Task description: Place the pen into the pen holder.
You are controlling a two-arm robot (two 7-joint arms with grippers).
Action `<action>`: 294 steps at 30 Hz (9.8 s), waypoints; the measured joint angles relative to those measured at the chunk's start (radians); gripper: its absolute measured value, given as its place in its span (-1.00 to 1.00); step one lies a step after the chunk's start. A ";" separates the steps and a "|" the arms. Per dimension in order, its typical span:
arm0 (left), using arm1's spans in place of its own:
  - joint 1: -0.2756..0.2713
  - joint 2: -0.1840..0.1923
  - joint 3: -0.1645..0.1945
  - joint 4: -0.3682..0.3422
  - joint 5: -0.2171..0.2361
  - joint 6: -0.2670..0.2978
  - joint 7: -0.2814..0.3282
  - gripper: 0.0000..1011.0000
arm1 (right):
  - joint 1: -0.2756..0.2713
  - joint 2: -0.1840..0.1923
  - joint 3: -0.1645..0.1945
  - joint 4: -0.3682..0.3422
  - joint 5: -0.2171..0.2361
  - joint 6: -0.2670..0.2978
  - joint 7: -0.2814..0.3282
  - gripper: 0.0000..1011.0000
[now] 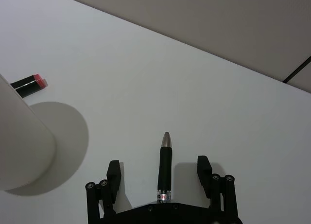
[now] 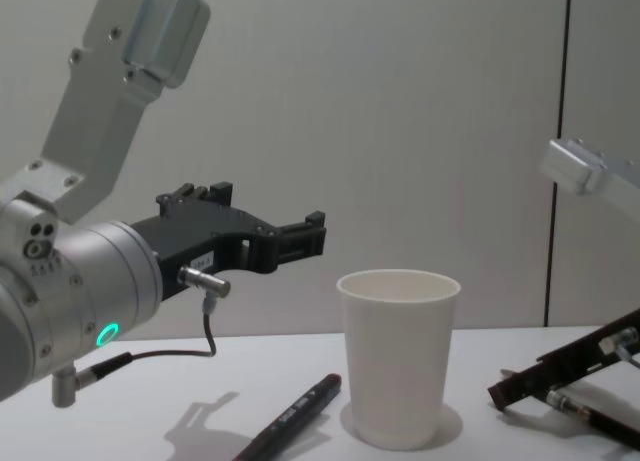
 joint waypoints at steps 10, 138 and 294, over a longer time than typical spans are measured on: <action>0.000 0.000 0.000 0.000 0.000 0.000 0.000 0.98 | -0.005 -0.002 -0.003 0.000 0.008 -0.005 -0.008 0.68; 0.000 0.000 0.000 0.000 0.000 0.000 0.000 0.98 | -0.009 -0.002 -0.005 0.002 0.010 -0.007 -0.017 -0.76; 0.000 0.000 0.000 0.000 0.000 0.000 0.000 0.98 | -0.086 -0.107 -0.086 0.036 0.322 -0.911 -0.086 -0.76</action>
